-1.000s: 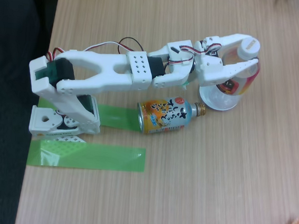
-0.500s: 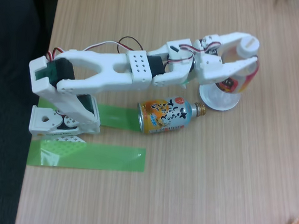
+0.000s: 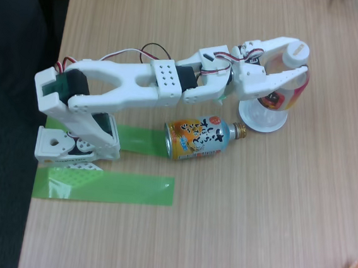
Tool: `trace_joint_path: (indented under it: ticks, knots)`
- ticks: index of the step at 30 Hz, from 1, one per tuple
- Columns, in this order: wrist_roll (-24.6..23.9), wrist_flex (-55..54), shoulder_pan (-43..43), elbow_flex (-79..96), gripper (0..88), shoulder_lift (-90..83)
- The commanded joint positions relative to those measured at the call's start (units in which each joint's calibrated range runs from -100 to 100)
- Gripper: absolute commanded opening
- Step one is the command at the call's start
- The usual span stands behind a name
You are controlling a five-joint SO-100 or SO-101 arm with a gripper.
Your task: Pick up the plastic bottle and stand it up on the white place
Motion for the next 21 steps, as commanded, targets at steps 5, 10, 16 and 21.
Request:
trace_joint_path:
  ticks: [5,10,16,21]
  knots:
    - [-0.01,-1.07,-0.40,3.34,16.9,-0.93]
    - [-0.06,-0.47,-0.40,4.33,16.9,-4.12]
    - [-0.01,-0.56,-0.40,8.05,16.9,-7.06]
    - [-0.01,-0.39,-0.40,7.68,16.9,-7.65]
